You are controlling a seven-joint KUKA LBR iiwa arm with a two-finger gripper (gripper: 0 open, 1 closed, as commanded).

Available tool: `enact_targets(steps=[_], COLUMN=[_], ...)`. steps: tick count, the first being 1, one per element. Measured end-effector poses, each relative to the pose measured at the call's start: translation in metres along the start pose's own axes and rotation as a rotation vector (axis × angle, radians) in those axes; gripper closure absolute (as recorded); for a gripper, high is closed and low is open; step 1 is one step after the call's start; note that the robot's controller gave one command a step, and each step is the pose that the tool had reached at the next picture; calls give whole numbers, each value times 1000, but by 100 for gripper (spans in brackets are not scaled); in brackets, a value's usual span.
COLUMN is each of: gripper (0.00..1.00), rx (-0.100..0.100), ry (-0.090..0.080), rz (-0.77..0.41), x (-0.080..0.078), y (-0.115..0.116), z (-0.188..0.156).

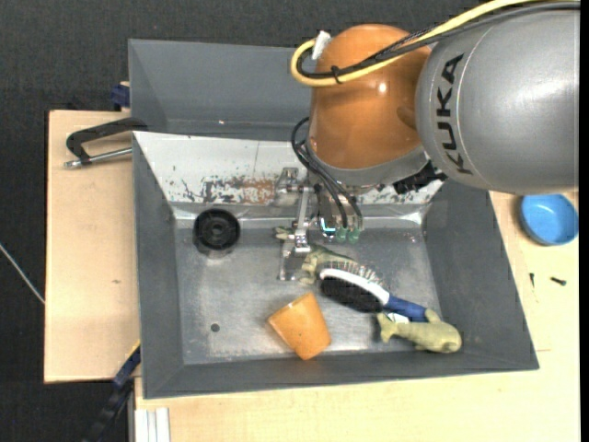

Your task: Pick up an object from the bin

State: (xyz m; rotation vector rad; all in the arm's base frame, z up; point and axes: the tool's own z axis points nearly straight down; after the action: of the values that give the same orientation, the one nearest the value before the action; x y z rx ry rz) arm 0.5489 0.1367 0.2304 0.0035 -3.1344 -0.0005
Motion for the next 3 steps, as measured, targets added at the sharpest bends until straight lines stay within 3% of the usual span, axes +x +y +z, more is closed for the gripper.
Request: enact_targets(steps=[1,2,3], gripper=[0,0,0], rx=[-2,-6,0], ry=[-3,-17,-8], rz=[0,112,200], x=[-29,-37,-16], y=[95,91,33], z=[113,146,120])
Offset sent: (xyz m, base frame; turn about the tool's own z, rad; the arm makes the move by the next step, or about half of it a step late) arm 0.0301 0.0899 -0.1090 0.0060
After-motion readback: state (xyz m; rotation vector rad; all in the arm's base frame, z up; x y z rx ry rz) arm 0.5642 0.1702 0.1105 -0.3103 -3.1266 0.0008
